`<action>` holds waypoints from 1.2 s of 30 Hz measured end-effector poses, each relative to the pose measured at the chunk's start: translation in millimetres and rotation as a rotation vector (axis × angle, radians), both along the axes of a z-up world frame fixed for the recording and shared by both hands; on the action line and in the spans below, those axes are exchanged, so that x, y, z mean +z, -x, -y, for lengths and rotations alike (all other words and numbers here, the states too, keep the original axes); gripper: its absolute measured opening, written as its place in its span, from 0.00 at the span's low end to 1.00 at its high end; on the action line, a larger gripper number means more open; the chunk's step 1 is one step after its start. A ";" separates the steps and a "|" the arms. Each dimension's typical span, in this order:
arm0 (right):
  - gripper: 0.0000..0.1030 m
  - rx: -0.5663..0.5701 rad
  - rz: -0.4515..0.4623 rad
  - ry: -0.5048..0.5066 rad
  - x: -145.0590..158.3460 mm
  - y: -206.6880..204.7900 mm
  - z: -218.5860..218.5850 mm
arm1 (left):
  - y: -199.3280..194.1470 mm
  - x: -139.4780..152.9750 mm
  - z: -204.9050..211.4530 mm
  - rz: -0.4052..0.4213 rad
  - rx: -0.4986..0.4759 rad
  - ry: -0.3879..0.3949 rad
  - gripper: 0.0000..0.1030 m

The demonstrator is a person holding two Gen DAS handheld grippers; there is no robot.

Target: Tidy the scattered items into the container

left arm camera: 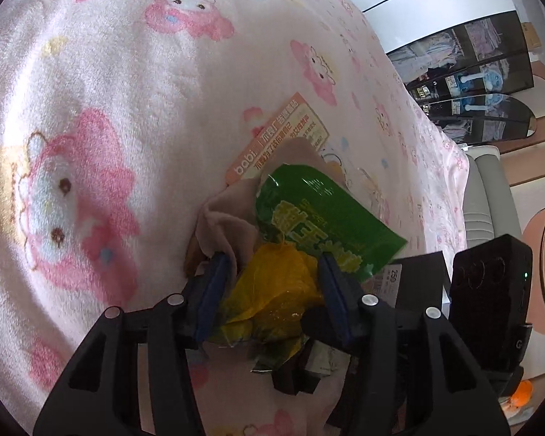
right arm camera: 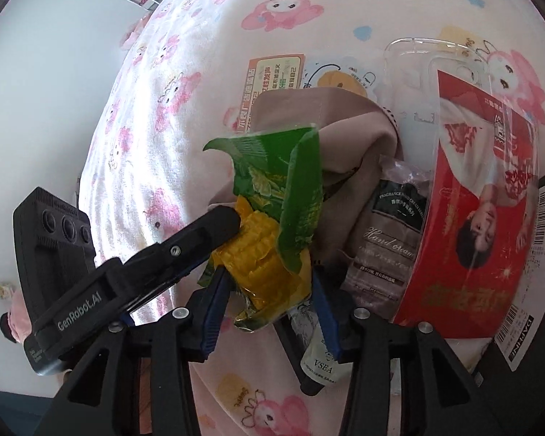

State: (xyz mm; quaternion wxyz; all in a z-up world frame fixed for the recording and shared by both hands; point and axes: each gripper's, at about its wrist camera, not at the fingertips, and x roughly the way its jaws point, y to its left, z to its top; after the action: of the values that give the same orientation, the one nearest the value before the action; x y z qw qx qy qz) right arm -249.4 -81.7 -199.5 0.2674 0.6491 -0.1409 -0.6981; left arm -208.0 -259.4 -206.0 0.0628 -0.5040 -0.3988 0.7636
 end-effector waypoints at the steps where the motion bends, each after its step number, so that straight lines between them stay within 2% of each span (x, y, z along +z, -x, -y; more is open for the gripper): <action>1: 0.41 0.013 -0.008 0.003 1.6 -3.6 -0.4 | -6.2 2.1 0.6 0.005 -0.001 -0.015 0.49; 6: 0.41 0.063 -0.005 0.005 10.9 -30.8 2.7 | -45.5 14.7 2.6 0.029 0.014 -0.041 0.49; 9: 0.41 0.099 -0.027 -0.031 16.3 -43.8 8.0 | -63.7 12.4 7.5 0.026 0.022 -0.092 0.50; 12: 0.42 0.105 -0.006 -0.056 10.8 -43.6 7.8 | -68.2 -7.1 12.7 0.079 0.049 -0.090 0.52; 15: 0.43 0.127 0.063 -0.038 -0.9 -41.4 10.8 | -64.6 -27.3 17.0 0.094 0.059 -0.199 0.53; 17: 0.43 0.149 0.072 -0.034 -0.7 -42.8 15.6 | -63.3 -28.3 15.8 0.083 0.058 -0.219 0.53; 19: 0.42 0.148 0.060 -0.043 1.4 -43.0 16.8 | -62.4 -22.2 12.8 0.060 0.054 -0.218 0.41; 20: 0.41 0.144 0.045 -0.052 3.7 -43.8 16.6 | -62.4 -17.5 11.2 0.052 0.049 -0.217 0.39; 23: 0.35 0.139 -0.016 -0.057 17.0 -51.8 13.6 | -63.5 3.7 2.7 0.016 0.027 -0.140 0.36; 25: 0.27 0.134 -0.040 -0.030 26.9 -58.5 8.5 | -64.6 14.9 -1.8 -0.002 0.009 -0.125 0.29; 26: 0.27 0.128 -0.044 -0.019 31.6 -62.0 5.0 | -65.9 20.2 -4.0 -0.016 0.000 -0.132 0.27; 33: 0.27 0.097 -0.078 0.022 61.5 -86.3 -25.3 | -80.7 40.9 -19.0 -0.010 -0.021 -0.066 0.23; 36: 0.27 0.071 -0.099 -0.003 71.6 -89.0 -41.2 | -93.2 40.8 -14.9 0.005 -0.007 -0.037 0.24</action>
State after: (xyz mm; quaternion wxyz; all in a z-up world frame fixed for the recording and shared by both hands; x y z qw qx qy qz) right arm -160.4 -40.4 -128.0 0.2978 0.6187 -0.1035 -0.7196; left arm -114.8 -244.5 -165.2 0.0735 -0.5061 -0.4113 0.7545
